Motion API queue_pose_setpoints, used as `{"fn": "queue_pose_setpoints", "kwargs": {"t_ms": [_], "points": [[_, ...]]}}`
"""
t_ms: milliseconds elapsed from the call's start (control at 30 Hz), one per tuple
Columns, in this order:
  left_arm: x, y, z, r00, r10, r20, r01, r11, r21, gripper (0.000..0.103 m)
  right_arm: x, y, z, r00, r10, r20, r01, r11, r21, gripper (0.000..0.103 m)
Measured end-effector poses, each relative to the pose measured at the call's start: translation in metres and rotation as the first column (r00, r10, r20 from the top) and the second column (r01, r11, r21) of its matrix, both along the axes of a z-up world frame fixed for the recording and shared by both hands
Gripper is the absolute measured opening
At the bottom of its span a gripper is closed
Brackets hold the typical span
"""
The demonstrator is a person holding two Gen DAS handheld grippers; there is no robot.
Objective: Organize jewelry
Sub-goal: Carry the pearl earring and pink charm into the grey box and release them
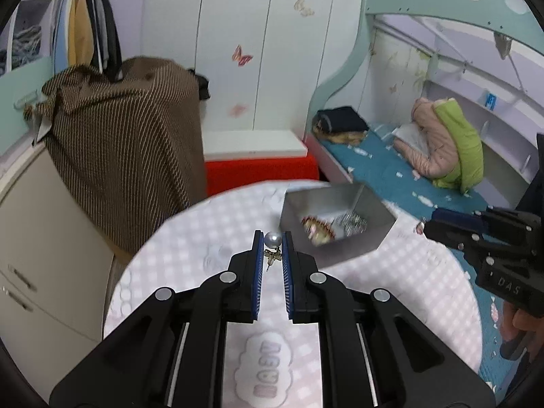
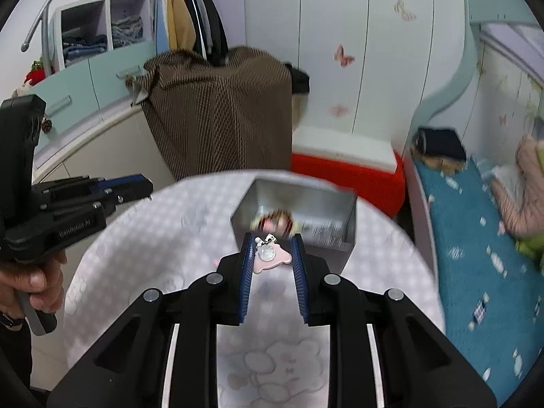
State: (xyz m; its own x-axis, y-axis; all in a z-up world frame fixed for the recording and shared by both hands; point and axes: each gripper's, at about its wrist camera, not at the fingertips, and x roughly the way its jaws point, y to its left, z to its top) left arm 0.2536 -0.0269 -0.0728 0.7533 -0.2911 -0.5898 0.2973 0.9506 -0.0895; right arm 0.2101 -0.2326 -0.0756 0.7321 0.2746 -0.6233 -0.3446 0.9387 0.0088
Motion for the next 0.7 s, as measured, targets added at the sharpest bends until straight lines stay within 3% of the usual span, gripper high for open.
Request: {"fn": "queue_pose_setpoints", "kwargs": {"t_ms": [167, 367, 700], "points": [[0.010, -0.016, 0.031, 0.998, -0.027, 0.060, 0.028, 1.000, -0.014, 0.011, 0.018, -0.003, 0.038, 0.996, -0.004, 0.084, 0.005, 1.000, -0.010, 0.020], [0.042, -0.044, 0.052, 0.995, -0.076, 0.057, 0.078, 0.996, -0.034, 0.011, 0.049, -0.008, 0.059, 0.995, -0.010, 0.097, 0.009, 1.000, 0.003, 0.021], [0.094, -0.077, 0.042, 0.994, -0.107, -0.034, 0.105, 0.993, -0.063, 0.011, 0.097, -0.018, 0.037, 0.999, -0.029, -0.018, 0.030, 0.999, 0.042, 0.021]]}}
